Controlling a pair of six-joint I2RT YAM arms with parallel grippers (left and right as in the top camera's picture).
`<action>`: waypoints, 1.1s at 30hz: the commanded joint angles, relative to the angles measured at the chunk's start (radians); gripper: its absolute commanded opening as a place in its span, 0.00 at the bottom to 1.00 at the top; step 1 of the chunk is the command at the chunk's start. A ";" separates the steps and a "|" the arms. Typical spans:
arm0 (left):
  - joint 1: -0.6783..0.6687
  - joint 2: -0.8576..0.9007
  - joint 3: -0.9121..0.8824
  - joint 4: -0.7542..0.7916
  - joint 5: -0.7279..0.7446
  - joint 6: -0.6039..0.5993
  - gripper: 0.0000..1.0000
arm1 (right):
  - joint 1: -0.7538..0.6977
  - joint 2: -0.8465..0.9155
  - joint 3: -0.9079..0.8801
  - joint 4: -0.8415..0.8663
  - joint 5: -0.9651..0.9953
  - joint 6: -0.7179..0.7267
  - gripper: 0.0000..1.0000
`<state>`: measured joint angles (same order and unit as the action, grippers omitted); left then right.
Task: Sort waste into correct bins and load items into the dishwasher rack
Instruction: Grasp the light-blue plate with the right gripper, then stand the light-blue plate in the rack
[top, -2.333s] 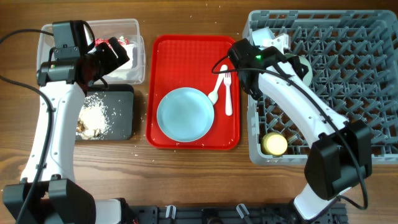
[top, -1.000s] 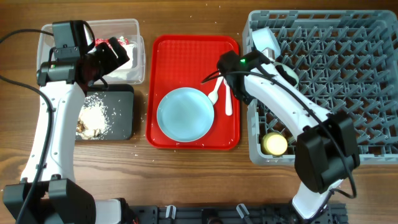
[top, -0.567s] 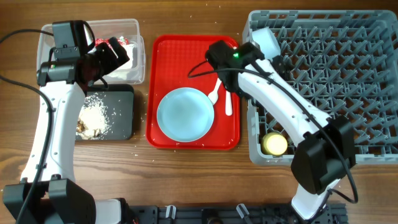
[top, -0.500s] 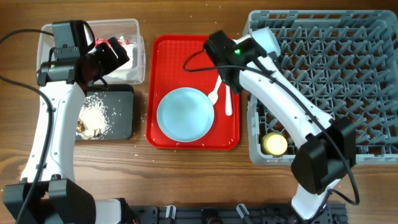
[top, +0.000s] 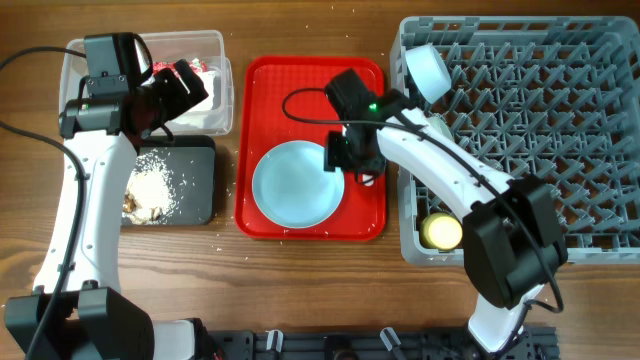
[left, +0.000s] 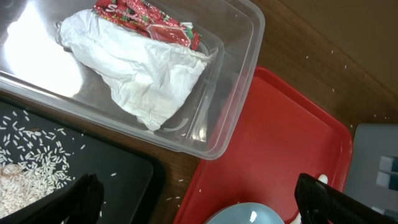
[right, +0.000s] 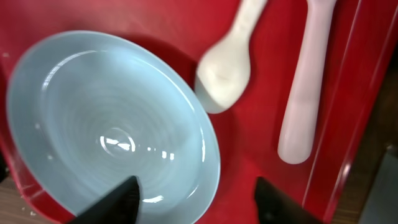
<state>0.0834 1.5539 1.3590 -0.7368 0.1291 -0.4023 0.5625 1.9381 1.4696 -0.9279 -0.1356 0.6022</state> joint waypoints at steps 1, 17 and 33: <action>0.002 0.000 0.001 0.002 0.001 0.002 1.00 | 0.001 0.038 -0.080 -0.008 -0.032 0.076 0.48; 0.002 0.000 0.001 0.002 0.001 0.002 1.00 | -0.015 0.150 0.044 -0.033 -0.166 -0.105 0.04; 0.002 0.000 0.001 0.002 0.001 0.002 1.00 | -0.322 -0.492 0.205 -0.066 1.163 -0.264 0.04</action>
<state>0.0834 1.5539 1.3586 -0.7364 0.1291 -0.4023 0.2867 1.3968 1.6787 -1.0061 0.8715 0.4160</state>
